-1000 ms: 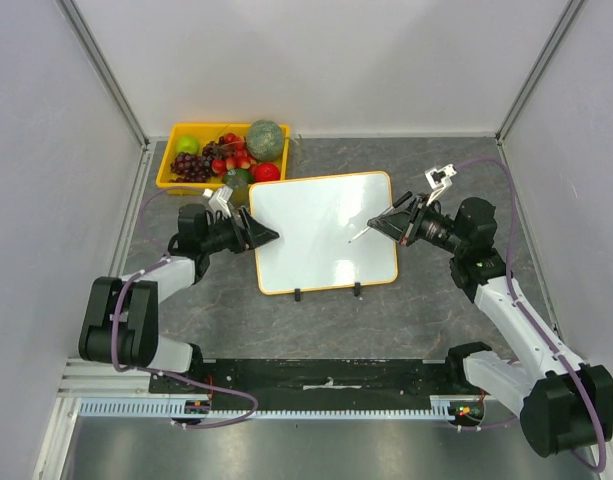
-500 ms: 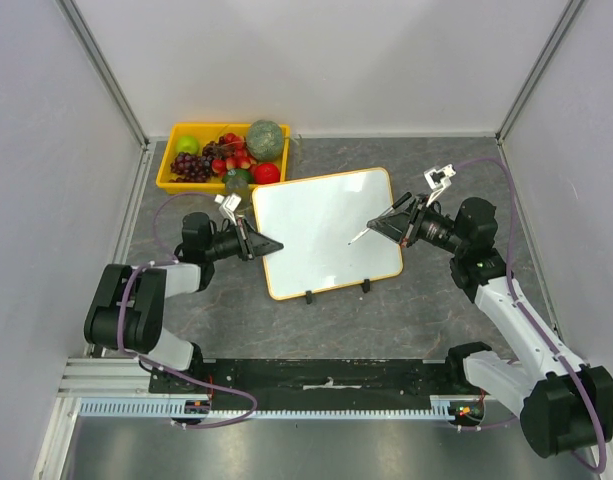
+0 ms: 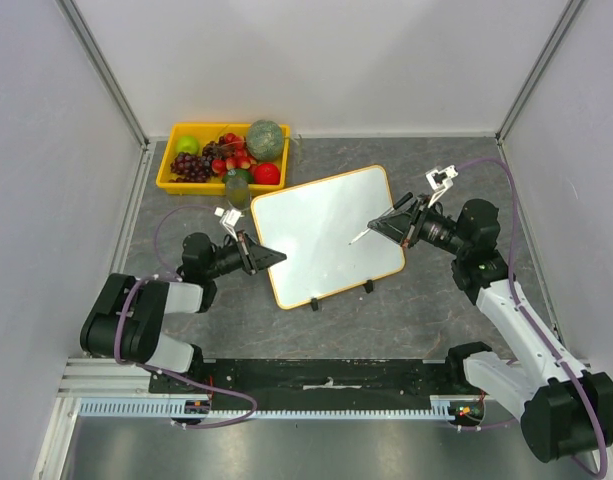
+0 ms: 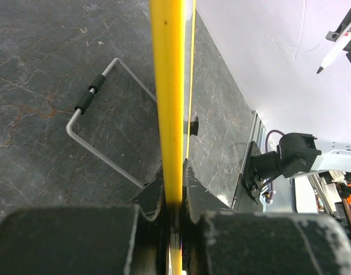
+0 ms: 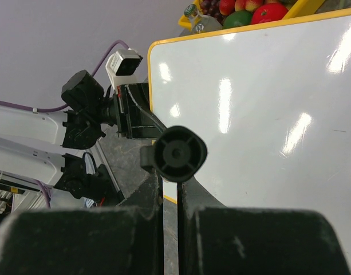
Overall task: Write a sentence on the whiteboard
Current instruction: Pick up the whiteboard from the center of the board, then place the whiteboard at the center of the board, then move the whiteboard stand to the center of the board.
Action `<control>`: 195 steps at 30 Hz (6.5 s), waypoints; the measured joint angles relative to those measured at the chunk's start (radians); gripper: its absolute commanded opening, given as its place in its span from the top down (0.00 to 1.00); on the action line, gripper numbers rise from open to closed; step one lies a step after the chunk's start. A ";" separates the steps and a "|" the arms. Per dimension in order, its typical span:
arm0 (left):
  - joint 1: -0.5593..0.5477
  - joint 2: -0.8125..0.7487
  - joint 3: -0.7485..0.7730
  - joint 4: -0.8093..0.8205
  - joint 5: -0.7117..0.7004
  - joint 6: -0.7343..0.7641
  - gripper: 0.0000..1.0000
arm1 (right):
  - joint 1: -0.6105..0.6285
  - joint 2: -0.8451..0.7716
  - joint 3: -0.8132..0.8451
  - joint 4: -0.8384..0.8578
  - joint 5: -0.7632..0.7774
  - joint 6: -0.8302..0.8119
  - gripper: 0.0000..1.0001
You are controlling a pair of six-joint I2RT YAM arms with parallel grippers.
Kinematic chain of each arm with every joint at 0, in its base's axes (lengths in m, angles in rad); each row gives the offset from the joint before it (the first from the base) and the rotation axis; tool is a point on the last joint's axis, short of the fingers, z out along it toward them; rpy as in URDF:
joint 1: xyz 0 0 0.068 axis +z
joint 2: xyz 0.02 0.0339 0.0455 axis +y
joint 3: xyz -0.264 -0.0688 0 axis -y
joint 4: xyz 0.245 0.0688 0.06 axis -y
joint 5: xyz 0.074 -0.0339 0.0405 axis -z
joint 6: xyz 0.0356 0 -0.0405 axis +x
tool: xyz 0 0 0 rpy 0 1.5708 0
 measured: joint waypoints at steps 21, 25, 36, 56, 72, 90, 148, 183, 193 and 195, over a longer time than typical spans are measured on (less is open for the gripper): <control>-0.201 0.080 -0.191 0.333 -0.164 -0.083 0.98 | 0.000 -0.027 0.000 -0.018 -0.021 0.000 1.00; -0.214 0.006 -0.225 0.294 -0.171 -0.081 0.98 | 0.000 -0.027 0.002 -0.018 -0.021 0.000 1.00; -0.335 -0.140 -0.235 0.138 -0.188 -0.066 0.98 | 0.000 -0.027 0.003 -0.017 -0.031 0.003 1.00; -0.389 -0.721 -0.251 -0.473 -0.254 -0.048 0.98 | 0.000 -0.026 0.006 0.001 -0.048 0.011 1.00; -0.390 -0.726 -0.243 -0.579 -0.324 -0.047 0.73 | 0.000 -0.016 0.006 0.020 -0.065 0.029 1.00; -0.406 -0.820 -0.138 -1.050 -0.421 0.014 0.21 | 0.000 -0.014 0.006 0.004 -0.065 0.013 1.00; -1.255 -0.069 0.263 -1.014 -1.071 0.018 0.98 | -0.008 0.044 0.041 -0.079 0.010 -0.024 1.00; -1.305 0.000 0.434 -1.130 -1.212 -0.092 0.32 | -0.010 0.051 0.054 -0.087 0.015 -0.024 1.00; -1.407 0.095 0.656 -1.474 -1.369 -0.361 0.34 | -0.010 0.050 0.054 -0.087 0.015 -0.025 1.00; -1.416 0.117 0.677 -1.547 -1.391 -0.427 0.34 | -0.010 0.050 0.054 -0.087 0.015 -0.025 1.00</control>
